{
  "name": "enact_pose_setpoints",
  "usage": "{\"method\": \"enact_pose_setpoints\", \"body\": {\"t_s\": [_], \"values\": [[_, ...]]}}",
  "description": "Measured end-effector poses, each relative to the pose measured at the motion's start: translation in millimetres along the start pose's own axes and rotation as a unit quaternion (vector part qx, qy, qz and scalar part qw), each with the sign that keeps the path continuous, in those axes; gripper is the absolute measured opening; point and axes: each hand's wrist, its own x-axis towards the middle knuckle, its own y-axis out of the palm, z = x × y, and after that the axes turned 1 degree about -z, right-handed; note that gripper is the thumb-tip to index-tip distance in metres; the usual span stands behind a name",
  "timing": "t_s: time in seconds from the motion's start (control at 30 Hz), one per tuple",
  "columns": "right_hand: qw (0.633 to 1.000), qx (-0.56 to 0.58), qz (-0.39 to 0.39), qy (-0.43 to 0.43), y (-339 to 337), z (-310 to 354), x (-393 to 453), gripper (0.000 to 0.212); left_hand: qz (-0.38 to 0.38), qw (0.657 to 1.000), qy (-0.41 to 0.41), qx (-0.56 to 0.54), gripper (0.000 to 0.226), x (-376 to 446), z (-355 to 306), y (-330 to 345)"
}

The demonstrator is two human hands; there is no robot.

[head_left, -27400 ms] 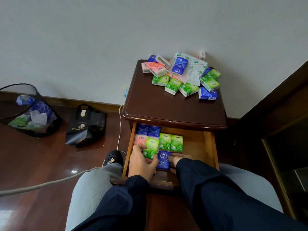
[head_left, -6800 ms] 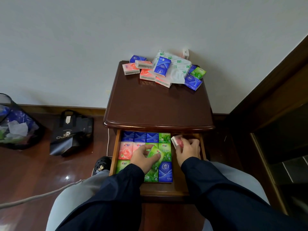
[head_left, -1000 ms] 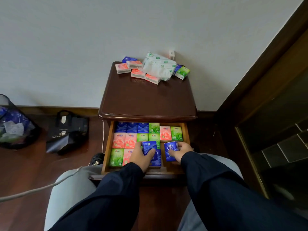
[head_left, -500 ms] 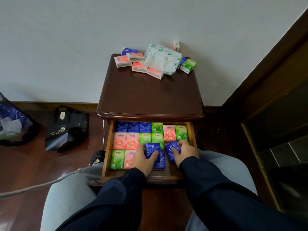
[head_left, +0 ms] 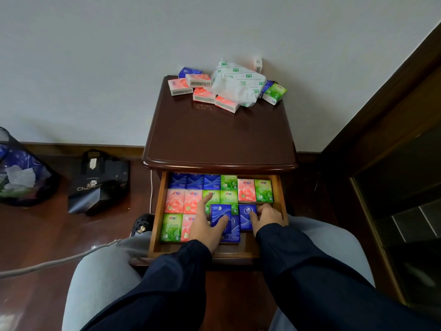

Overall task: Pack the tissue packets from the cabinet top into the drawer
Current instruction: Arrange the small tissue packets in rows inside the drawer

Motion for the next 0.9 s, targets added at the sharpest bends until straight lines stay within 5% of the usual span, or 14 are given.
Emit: {"method": "enact_pose_setpoints", "body": {"t_s": [0.37,0.53,0.67,0.9], "values": [[0.996,0.089,-0.005,-0.009,-15,-5,-6,0.026,0.004,0.999,-0.021,-0.045,0.032,2,-1,1],[0.976,0.041,-0.014,-0.214,-35,-6,-20,0.047,-0.011,0.996,-0.058,-0.072,0.031,6,-3,1],[0.889,0.069,0.044,-0.45,-45,-9,-26,0.066,0.021,0.97,-0.177,-0.167,0.033,13,-16,2],[0.875,0.127,-0.025,-0.467,-58,-14,-24,0.03,0.103,0.943,-0.214,-0.234,0.029,11,-46,20]]}}
